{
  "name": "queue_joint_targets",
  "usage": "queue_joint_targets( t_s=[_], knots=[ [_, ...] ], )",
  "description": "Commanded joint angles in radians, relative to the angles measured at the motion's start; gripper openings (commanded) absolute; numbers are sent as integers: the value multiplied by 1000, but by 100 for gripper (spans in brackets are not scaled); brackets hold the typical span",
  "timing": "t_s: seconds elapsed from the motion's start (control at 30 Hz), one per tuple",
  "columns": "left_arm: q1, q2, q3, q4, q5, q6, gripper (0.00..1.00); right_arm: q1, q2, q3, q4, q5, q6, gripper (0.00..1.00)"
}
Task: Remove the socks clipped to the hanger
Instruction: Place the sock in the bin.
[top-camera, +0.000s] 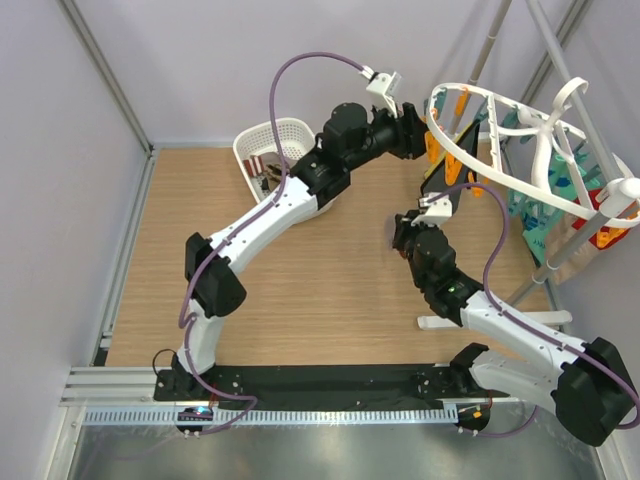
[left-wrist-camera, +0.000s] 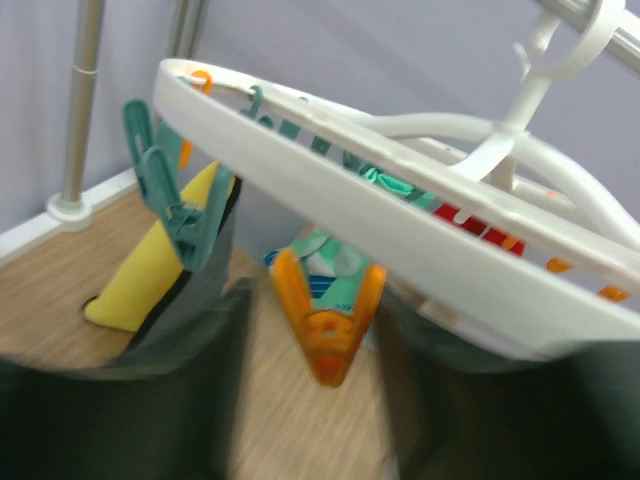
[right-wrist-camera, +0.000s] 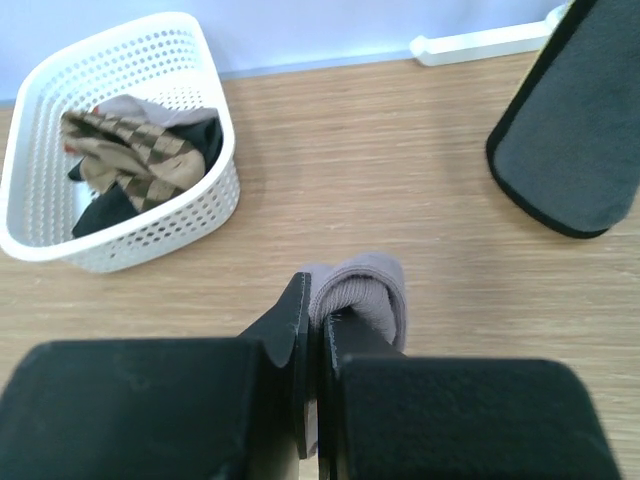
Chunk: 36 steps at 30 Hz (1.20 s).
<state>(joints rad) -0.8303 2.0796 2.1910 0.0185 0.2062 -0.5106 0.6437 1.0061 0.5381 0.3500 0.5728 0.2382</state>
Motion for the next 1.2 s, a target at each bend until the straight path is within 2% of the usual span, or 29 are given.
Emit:
queue_joint_targets(
  t_s=[0.0, 0.03, 0.13, 0.23, 0.4, 0.47, 0.5, 0.6, 0.7, 0.73, 0.8, 0.83, 0.87, 0.97, 1.0, 1.03, 1.1, 1.13, 1.17],
  knots=[
    [2, -104, -83, 37, -48, 4, 70, -4, -43, 22, -41, -95, 35, 1],
    [3, -133, -111, 35, -57, 18, 78, -3, -49, 28, -64, -126, 39, 1],
    [17, -182, -213, 9, -83, 29, 87, 2, -66, 57, -149, -230, 61, 1],
    [54, -283, -356, 1, -116, 9, 89, 51, -49, 80, -209, -307, 62, 1],
    [184, -513, -626, -67, -198, -118, 88, 177, 78, 218, -269, -234, 46, 1],
    [279, -590, -690, -72, -197, -132, 88, 212, 173, 321, -272, -211, 59, 1],
    [304, -660, -738, -109, -247, -123, 88, 217, 207, 354, -269, -199, 67, 1],
    [384, -781, -760, -218, -306, -86, 91, 226, 351, 477, -192, -185, 75, 1],
    [410, -870, -772, -304, -387, -52, 92, 224, 576, 687, -184, -177, 44, 1],
    [410, -891, -793, -317, -418, -49, 92, 224, 632, 797, -169, -177, 33, 1],
    [410, -934, -819, -342, -456, -42, 93, 214, 796, 900, -146, -157, 1, 1],
    [413, -970, -835, -351, -477, -48, 93, 203, 846, 1018, -155, -153, -5, 1],
    [413, -990, -874, -354, -500, -52, 94, 192, 955, 1083, -172, -124, -19, 1],
    [413, -1064, -982, -307, -458, -103, 94, 156, 1097, 1348, -285, -119, -40, 1],
    [412, -1081, -1005, -293, -441, -112, 94, 146, 1180, 1411, -314, -140, -60, 4],
    [412, -1099, -1023, -282, -430, -109, 94, 136, 1218, 1515, -382, -151, -63, 12],
    [412, -1107, -1045, -290, -452, -100, 93, 122, 1300, 1588, -442, -154, -60, 32],
    [413, -1107, -1045, -298, -461, -92, 93, 116, 1310, 1603, -477, -149, -57, 50],
    [413, -1104, -1045, -314, -470, -74, 94, 116, 1312, 1593, -486, -134, -57, 58]
  ],
)
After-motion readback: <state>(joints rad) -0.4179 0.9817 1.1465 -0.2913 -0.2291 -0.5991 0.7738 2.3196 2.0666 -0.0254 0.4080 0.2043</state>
